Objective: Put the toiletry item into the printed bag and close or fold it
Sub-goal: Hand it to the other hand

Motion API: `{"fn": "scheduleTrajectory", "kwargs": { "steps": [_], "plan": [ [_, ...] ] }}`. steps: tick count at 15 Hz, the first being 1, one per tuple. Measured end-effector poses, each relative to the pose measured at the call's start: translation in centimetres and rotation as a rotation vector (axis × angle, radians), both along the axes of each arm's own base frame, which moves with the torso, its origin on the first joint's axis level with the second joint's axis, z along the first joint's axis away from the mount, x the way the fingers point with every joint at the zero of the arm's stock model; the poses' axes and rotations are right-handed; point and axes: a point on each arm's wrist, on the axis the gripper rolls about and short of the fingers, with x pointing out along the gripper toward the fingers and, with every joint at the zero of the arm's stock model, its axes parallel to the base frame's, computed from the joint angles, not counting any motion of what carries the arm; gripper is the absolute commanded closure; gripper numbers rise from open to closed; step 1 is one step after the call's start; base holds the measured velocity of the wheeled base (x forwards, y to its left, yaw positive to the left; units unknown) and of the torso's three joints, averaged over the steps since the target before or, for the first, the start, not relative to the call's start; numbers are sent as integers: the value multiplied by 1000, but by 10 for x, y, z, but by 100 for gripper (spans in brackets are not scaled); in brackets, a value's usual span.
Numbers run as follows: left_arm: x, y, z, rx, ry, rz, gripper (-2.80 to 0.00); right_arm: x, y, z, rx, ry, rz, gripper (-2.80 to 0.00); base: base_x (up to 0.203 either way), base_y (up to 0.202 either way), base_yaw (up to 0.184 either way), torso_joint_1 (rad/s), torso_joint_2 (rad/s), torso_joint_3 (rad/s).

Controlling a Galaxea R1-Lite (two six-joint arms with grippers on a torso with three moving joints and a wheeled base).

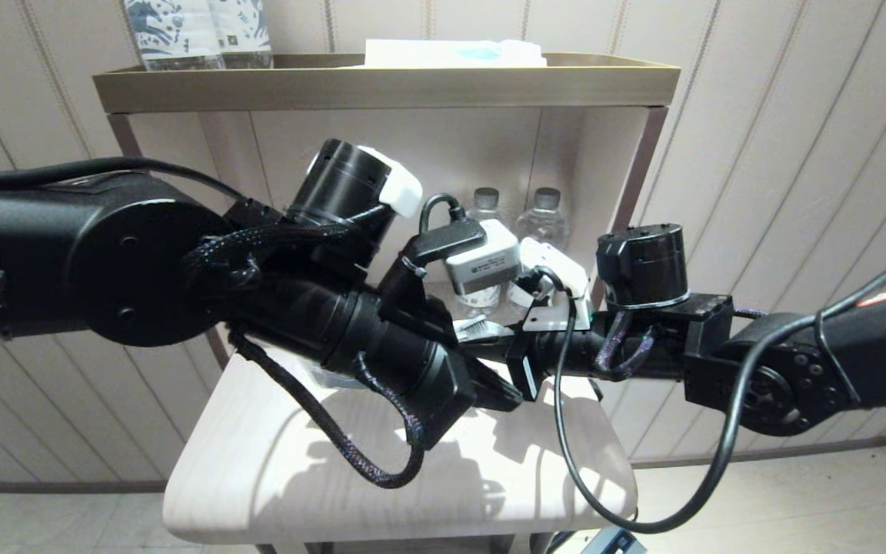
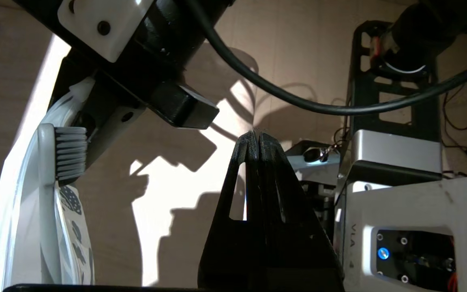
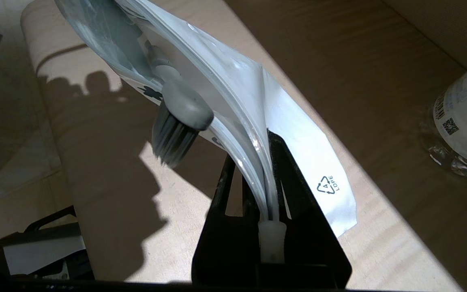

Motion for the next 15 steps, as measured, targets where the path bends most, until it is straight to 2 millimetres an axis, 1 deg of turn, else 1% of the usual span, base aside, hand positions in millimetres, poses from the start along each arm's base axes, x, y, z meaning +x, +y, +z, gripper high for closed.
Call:
{"fn": "scheduleTrajectory", "kwargs": {
  "steps": [5, 8, 10, 15],
  "plan": [
    [7, -8, -7, 18, 0, 9, 0, -2, -1, -4, -11, 7, 2, 0, 0, 0, 0, 0, 0, 0],
    [10, -10, -4, 9, -11, 10, 0, -3, -2, -4, -12, 7, 5, 0, 0, 0, 0, 0, 0, 0],
    [12, -10, -3, 7, -16, 21, 0, -4, -2, -4, -13, 8, 6, 0, 0, 0, 0, 0, 0, 0],
    [25, -6, -4, 12, -21, 65, 0, -7, -3, -7, -12, 4, 3, 0, 0, 0, 0, 0, 0, 0]
  ]
}}
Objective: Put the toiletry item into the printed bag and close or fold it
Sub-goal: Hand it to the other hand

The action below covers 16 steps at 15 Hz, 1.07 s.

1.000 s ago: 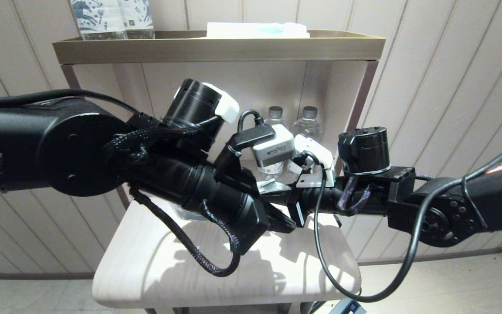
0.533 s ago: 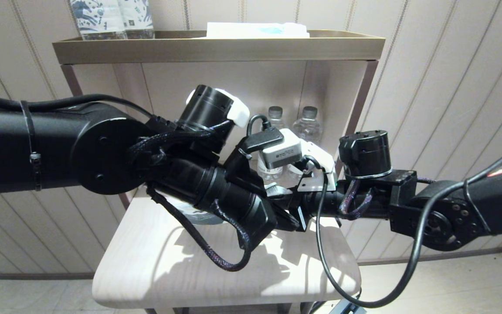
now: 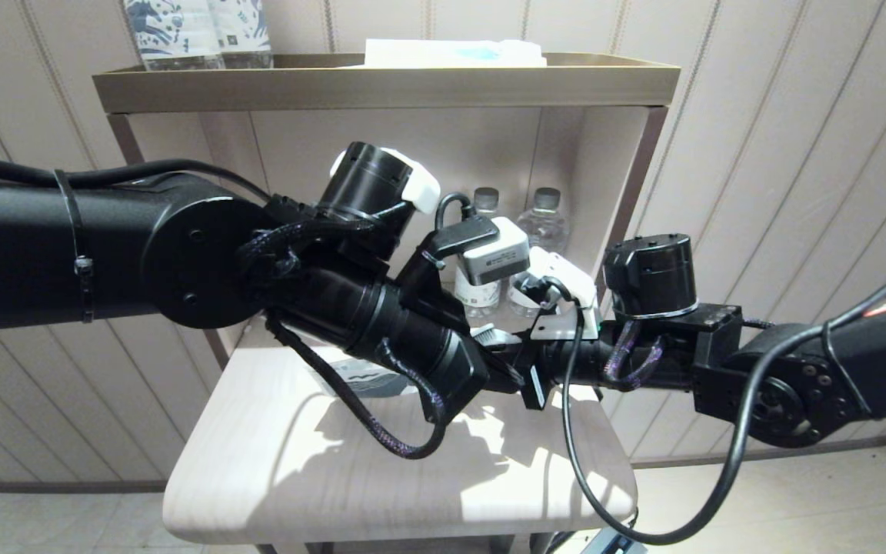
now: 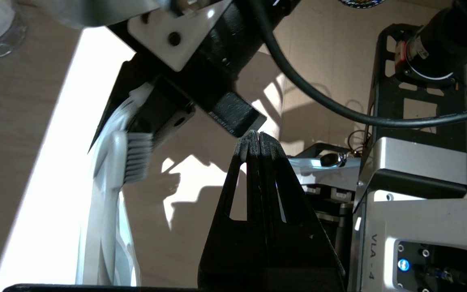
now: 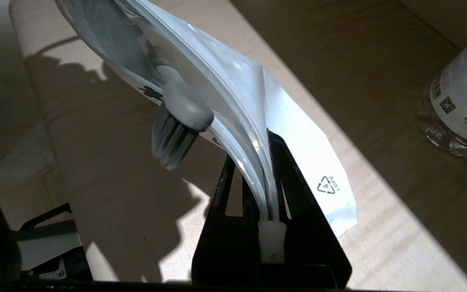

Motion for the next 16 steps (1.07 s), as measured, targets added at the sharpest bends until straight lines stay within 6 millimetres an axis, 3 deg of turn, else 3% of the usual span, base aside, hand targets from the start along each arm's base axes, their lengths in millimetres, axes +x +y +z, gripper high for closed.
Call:
{"fn": "scheduleTrajectory", "kwargs": {
  "steps": [5, 12, 16],
  "plan": [
    [16, 6, 2, -11, -16, 47, 0, -4, 0, -1, 2, -5, 13, 0, 0, 0, 0, 0, 0, 0],
    [21, 4, -3, -2, -5, 55, 0, -5, 0, -2, -1, 1, 13, 0, 0, 0, 0, 0, 0, 0],
    [23, 17, 8, -25, -18, 87, 0, -4, 0, -1, 2, -2, 13, 0, 0, 0, 0, 0, 0, 0]
  ]
}}
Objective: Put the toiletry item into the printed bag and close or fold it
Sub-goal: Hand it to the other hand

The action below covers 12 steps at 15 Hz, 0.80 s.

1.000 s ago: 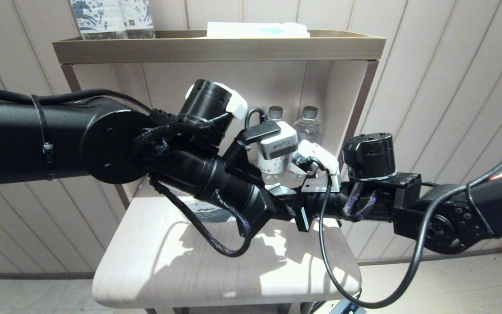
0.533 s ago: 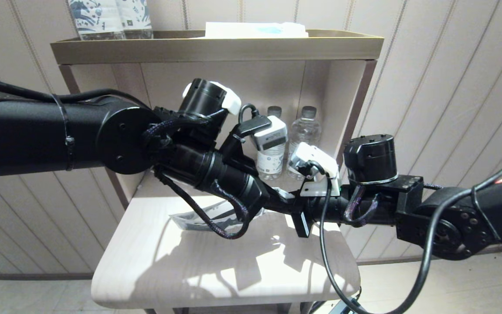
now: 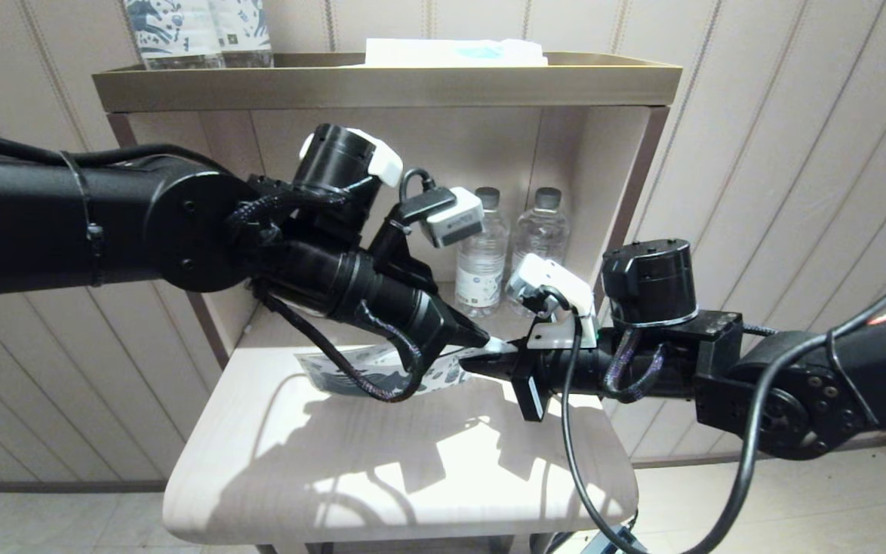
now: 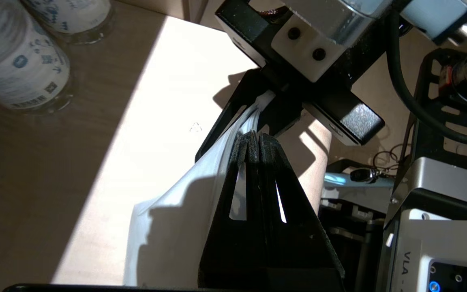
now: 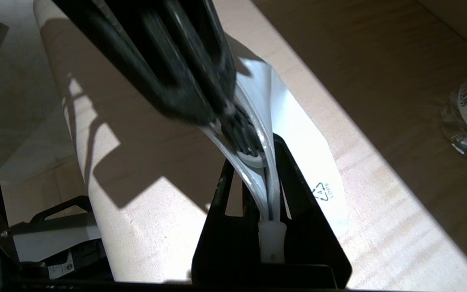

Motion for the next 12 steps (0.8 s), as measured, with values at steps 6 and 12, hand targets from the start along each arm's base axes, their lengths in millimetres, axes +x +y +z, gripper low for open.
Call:
{"fn": "scheduleTrajectory", "kwargs": {
  "steps": [6, 12],
  "plan": [
    [-21, 53, 40, -65, -27, 87, 0, 5, -5, 4, 7, -10, -20, 0, 0, 0, 0, 0, 0, 0],
    [-35, 141, 27, -54, 32, 306, 0, 5, -6, 15, 16, -3, -25, 0, 0, 0, 0, 0, 0, 0]
  ]
}}
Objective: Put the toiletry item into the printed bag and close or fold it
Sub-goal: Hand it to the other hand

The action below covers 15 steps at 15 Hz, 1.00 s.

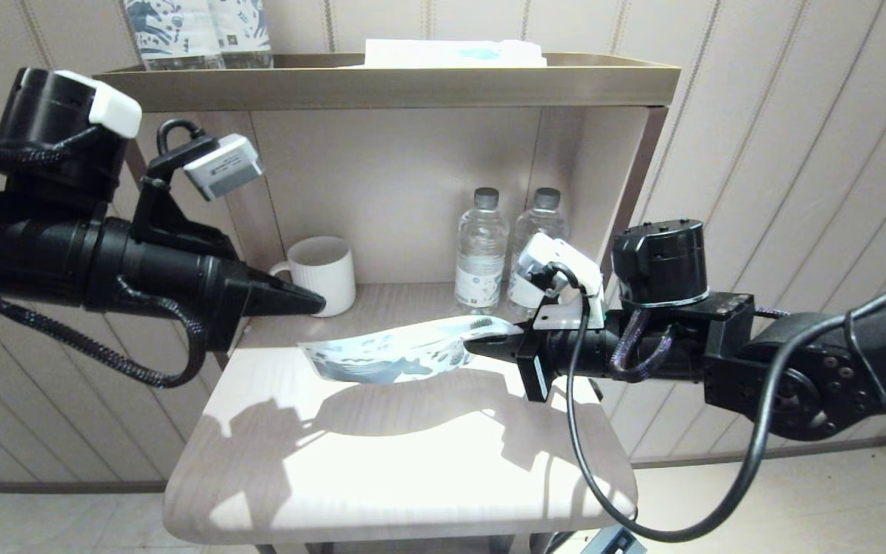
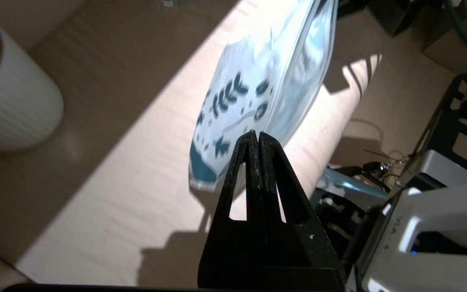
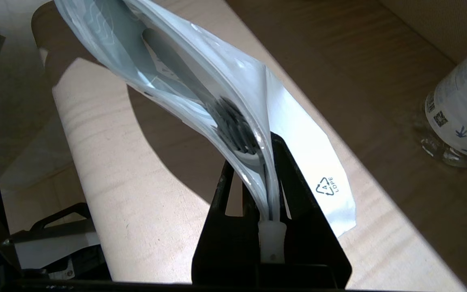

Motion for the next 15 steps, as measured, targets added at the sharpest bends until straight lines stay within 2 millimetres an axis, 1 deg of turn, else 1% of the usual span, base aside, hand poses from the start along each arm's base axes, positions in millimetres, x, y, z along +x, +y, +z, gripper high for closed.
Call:
{"fn": "scheduleTrajectory", "kwargs": {
  "steps": [2, 3, 5, 9, 12, 15],
  "plan": [
    [-7, 26, -18, -16, 57, 31, 0, -3, -3, 8, -10, 35, -4, 0, 0, 0, 0, 0, 0, 0],
    [-10, 35, -24, -31, 75, 25, 0, -6, -3, 14, -14, 64, -6, 0, 0, 0, 0, 0, 0, 0],
    [-15, 42, -28, -65, 84, 1, 0, -13, -7, 32, -33, 157, -18, 0, 0, 0, 0, 0, 0, 0],
    [-14, 43, -26, -104, 52, -34, 0, -36, -17, 76, -141, 314, -11, 0, 0, 0, 0, 0, 0, 0],
    [-10, 41, -27, -140, 54, -94, 0, -57, -30, 90, -316, 380, 44, 0, 0, 0, 0, 0, 0, 0],
    [2, 35, -30, -149, 52, -146, 0, -69, -37, 98, -470, 432, 21, 0, 0, 0, 0, 0, 0, 0]
  ]
}}
